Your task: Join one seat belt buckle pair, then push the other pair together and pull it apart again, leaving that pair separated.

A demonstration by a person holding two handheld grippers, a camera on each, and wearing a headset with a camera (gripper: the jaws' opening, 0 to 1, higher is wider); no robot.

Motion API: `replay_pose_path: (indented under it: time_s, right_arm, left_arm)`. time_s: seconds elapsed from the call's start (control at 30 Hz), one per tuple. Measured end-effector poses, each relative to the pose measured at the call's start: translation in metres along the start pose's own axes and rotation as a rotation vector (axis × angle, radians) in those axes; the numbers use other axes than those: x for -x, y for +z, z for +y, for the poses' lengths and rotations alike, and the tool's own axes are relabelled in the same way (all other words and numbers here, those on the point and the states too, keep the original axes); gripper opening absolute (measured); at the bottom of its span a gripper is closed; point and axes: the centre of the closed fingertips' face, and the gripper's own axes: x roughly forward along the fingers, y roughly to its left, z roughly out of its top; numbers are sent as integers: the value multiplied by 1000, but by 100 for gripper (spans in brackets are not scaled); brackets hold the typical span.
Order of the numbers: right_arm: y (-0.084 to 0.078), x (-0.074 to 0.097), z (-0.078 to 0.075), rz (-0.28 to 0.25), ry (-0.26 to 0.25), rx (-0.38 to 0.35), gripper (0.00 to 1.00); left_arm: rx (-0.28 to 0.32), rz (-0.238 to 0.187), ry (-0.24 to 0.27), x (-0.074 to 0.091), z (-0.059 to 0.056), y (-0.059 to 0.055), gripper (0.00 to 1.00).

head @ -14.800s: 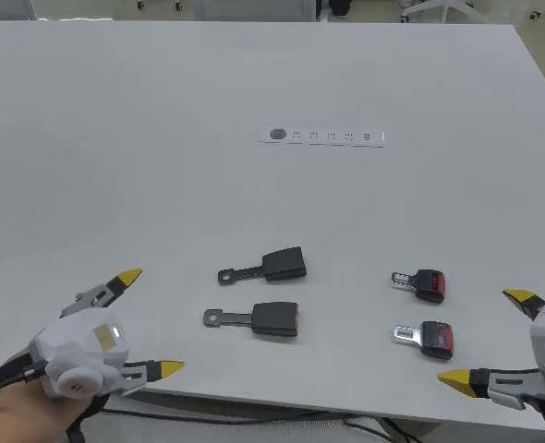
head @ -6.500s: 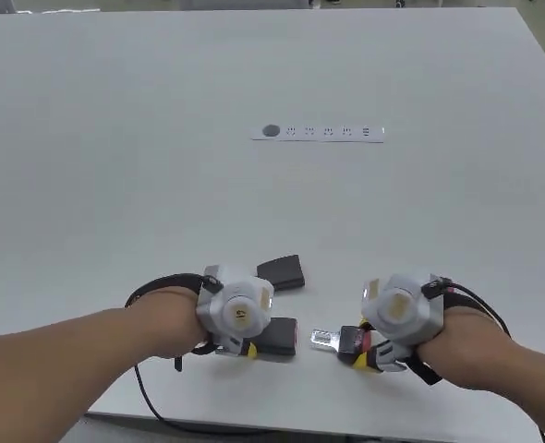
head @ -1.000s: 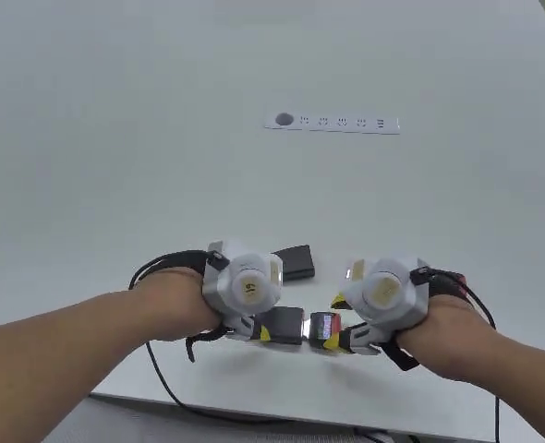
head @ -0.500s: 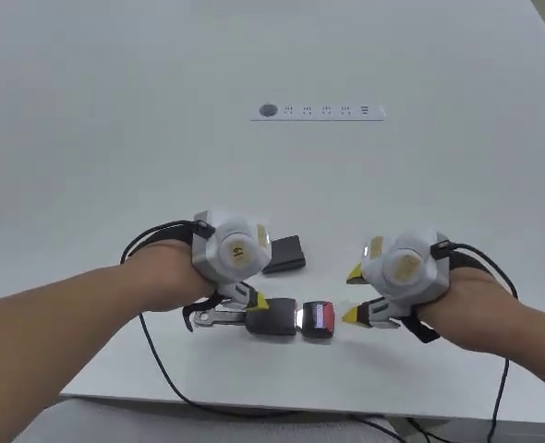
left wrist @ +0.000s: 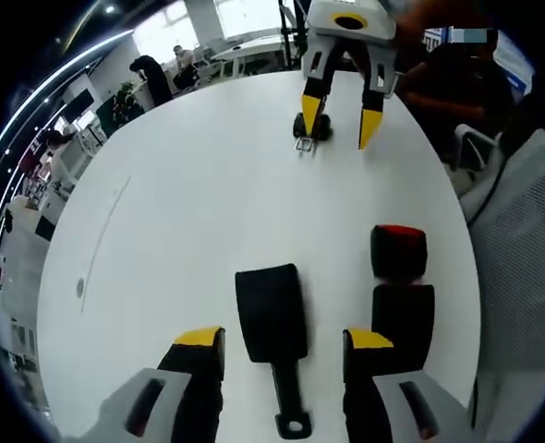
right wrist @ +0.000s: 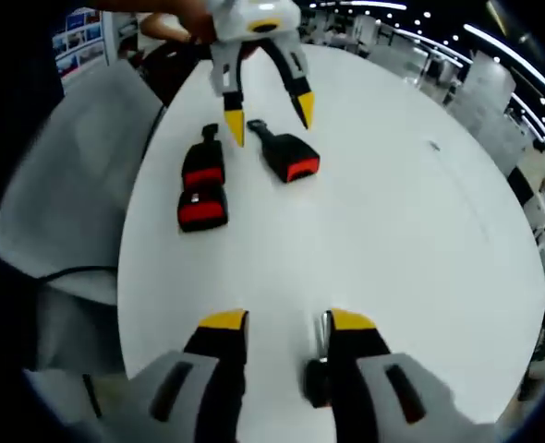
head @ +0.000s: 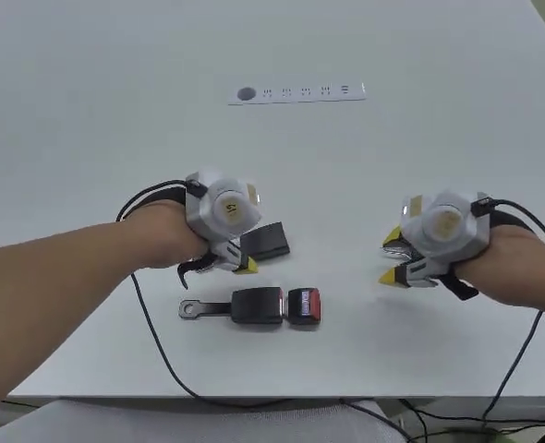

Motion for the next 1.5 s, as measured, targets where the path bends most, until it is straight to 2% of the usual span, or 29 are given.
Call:
replay_pose_path:
  time_s: [0.27,0.53,0.73,0.77,0.87,0.9,1.03,1.2,1.5]
  right_arm:
    - [-34,16,-27,38,-64,-45,35]
    - [-53,7,-39,78,-41,-33,33]
    - [-54,2,-40,99,-15,-20,33]
    - [-54,2,-39,103,-8,-7,33]
    - [-54,1,-38,111,28,34,32]
    - [-54,1,-38,119,47,68,32]
    - [-54,0,-37,139,80,108,31]
    - [-55,-1,-37,138,100,118,30]
    - [-48,1,-32,167,101,134,31]
  left_arm:
    - [-5,37,-37,-16,2,-6,50]
    - [-30,52,-66,-23,4,-11,46]
    - [-64,42,-104,-22,-4,-5,39]
    - [-69,43,-122,-21,-8,-4,37]
    - [-105,37,-120,-19,-9,-3,35]
    - [-133,36,-125,-19,-10,-2,35]
    - [-137,43,-138,-21,-8,-4,34]
    - [-159,57,-155,-23,-8,-5,33]
    - [-157,77,-164,-25,-5,-6,33]
